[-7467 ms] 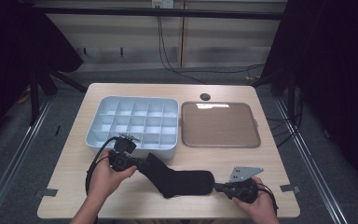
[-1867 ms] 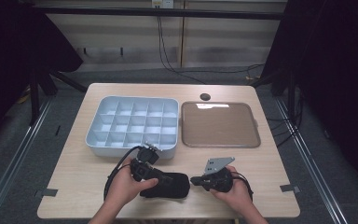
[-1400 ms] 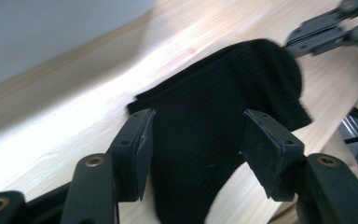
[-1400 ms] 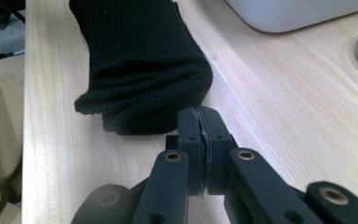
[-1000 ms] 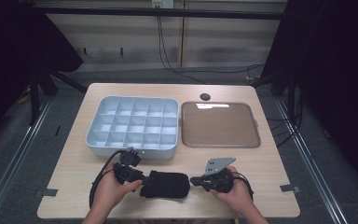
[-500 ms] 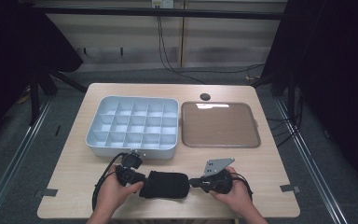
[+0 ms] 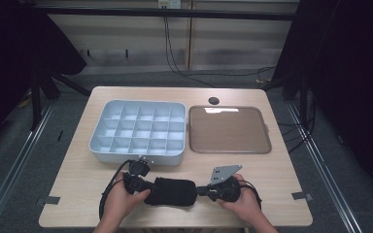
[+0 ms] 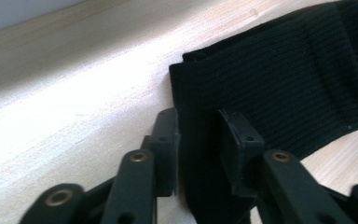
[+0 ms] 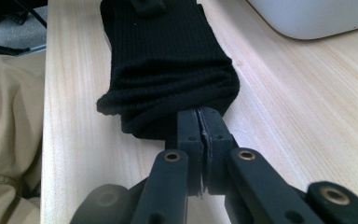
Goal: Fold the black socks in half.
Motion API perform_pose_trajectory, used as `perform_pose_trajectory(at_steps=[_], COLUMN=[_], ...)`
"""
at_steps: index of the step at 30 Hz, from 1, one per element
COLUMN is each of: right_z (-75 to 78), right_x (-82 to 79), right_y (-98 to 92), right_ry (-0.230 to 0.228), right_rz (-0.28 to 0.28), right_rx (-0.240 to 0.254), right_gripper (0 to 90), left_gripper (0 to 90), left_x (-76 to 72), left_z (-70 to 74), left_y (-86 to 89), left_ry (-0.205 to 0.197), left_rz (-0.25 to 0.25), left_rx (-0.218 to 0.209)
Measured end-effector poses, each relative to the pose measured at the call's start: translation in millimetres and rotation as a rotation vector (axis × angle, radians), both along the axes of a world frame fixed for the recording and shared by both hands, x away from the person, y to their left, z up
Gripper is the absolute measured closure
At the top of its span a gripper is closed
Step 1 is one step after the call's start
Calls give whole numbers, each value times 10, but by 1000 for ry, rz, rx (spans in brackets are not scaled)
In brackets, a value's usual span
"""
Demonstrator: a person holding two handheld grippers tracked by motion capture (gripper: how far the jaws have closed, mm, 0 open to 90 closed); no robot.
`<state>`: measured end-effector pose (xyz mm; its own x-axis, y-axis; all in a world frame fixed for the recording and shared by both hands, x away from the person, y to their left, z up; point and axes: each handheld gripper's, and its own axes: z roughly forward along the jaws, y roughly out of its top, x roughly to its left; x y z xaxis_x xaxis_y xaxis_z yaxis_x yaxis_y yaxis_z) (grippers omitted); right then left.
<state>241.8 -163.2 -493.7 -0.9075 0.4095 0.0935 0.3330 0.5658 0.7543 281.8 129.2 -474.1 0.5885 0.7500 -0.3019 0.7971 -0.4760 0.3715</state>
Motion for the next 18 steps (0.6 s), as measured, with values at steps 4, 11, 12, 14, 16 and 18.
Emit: perform_pose_trajectory(at_steps=[4,11,12,14,16,18], right_z=[-29,-37,-37,-36,-40,-46], right_x=[11,15,15,16,19,24], right_y=[-1,-2,-1,-1,-1,0], right_ry=[11,16,15,17,17,20], right_rz=[0,-2,-1,-3,1,1], right_rx=[-2,2,1,5,6,9], right_gripper=[881,882,882,882,882,884], left_gripper=[752,842,844,848,851,852], left_x=[3,-1,-2,-1,5,10], left_z=[-2,14,17,25,28,38], left_y=[-10,-27,-29,-29,-22,-15], left_ry=[13,12,15,18,25,31], left_rz=[1,3,3,2,3,6], left_rx=[-8,1,0,2,2,-3])
